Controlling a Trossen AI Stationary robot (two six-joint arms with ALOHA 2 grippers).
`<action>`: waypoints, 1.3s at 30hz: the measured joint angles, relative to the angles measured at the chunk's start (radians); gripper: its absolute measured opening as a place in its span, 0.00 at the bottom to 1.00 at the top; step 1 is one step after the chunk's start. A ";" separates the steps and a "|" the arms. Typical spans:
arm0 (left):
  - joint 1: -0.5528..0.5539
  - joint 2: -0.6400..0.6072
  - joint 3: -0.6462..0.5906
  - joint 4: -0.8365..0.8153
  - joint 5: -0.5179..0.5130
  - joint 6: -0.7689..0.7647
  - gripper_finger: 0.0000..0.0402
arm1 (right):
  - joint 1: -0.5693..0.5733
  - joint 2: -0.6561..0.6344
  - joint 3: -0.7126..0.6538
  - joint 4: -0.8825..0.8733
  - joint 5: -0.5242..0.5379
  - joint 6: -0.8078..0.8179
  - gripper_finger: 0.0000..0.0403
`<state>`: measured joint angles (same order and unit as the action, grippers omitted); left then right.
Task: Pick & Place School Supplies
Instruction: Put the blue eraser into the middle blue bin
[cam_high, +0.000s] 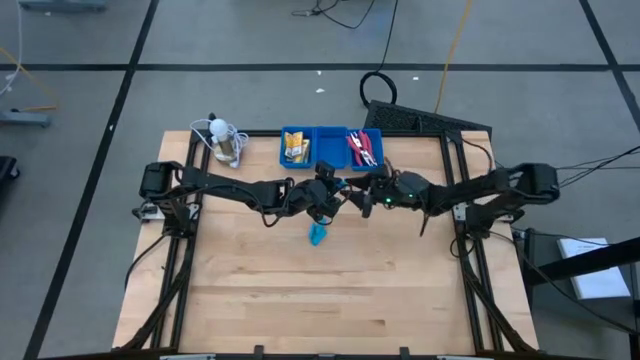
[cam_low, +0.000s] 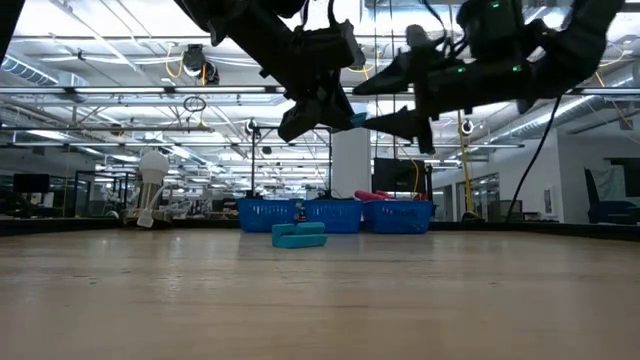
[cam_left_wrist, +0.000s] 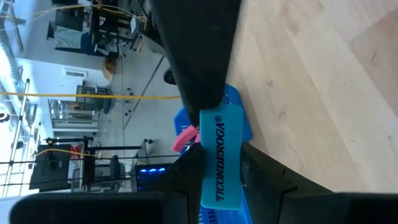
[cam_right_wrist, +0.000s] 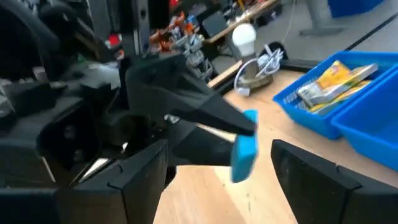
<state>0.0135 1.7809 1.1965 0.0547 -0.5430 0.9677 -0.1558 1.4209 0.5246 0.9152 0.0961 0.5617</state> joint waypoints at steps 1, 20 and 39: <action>0.000 0.000 0.000 0.000 -0.001 0.001 0.24 | 0.000 0.021 0.015 -0.002 -0.007 0.000 0.68; 0.000 0.000 0.000 0.000 -0.008 -0.023 0.24 | -0.002 0.100 0.073 -0.010 -0.019 -0.002 0.42; -0.001 -0.002 0.000 -0.012 -0.010 -0.074 0.24 | -0.003 0.100 0.072 -0.014 -0.015 -0.031 0.19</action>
<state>0.0128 1.7794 1.1965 0.0431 -0.5533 0.8939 -0.1585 1.5211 0.5964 0.9012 0.0814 0.5312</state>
